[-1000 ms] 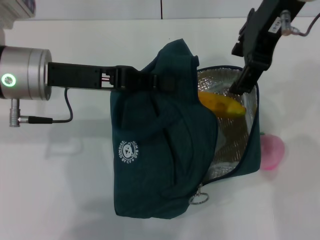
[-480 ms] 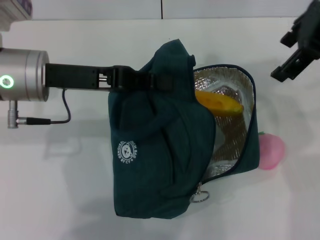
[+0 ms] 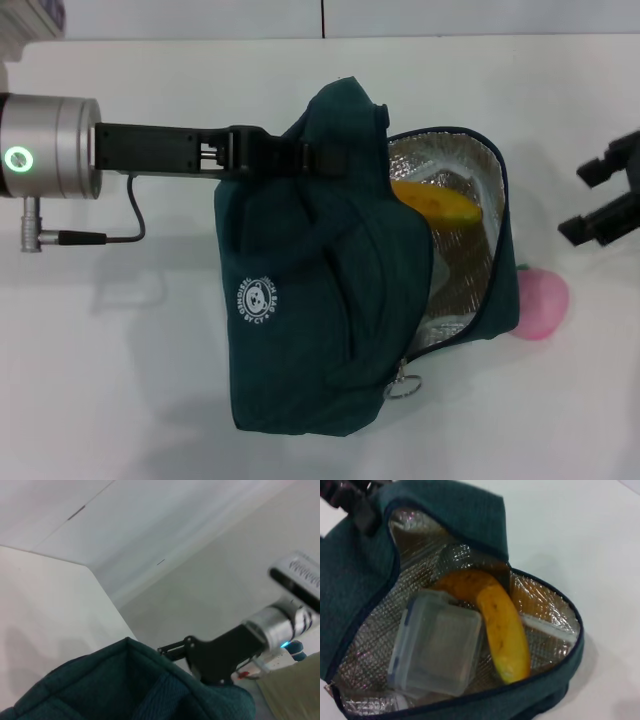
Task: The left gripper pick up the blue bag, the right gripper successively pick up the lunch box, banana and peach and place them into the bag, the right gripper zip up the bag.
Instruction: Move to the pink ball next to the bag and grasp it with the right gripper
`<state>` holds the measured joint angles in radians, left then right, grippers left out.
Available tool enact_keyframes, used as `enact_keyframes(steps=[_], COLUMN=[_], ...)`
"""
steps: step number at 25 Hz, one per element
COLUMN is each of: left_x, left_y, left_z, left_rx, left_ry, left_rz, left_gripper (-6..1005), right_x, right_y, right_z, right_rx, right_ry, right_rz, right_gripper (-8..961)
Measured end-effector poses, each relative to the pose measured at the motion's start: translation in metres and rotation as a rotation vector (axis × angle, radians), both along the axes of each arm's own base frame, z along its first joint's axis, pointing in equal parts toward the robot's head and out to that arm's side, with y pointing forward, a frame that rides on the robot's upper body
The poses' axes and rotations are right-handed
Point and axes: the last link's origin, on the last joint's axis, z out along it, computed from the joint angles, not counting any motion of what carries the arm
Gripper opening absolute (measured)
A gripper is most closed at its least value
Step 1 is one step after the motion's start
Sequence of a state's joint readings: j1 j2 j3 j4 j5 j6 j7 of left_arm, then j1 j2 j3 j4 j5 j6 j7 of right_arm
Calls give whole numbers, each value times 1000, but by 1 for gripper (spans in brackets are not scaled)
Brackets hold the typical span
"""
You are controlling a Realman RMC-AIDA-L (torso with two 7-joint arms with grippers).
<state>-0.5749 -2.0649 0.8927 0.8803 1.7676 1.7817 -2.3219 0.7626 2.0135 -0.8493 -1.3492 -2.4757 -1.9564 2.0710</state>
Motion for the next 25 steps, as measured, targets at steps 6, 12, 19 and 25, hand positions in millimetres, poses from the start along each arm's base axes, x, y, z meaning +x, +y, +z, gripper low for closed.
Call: enact_keyframes(steps=[6, 12, 19, 25], left_x=[-2, -5, -5, -6], left_y=[-1, -2, -2, -1], left_z=[0, -2, -2, -2], left_rx=[4, 3, 12, 16], left_ry=[-1, -6, -5, -2], left_rz=[2, 4, -3, 1], left_gripper=[55, 55, 56, 56], right_x=[41, 74, 105, 125], right_y=[-10, -20, -38, -45], right_z=[-19, -32, -49, -55], right_rx=[11, 19, 65, 150], right_ry=[175, 210, 313, 342], right_rz=[18, 23, 84, 128], right_gripper=[850, 839, 826, 815])
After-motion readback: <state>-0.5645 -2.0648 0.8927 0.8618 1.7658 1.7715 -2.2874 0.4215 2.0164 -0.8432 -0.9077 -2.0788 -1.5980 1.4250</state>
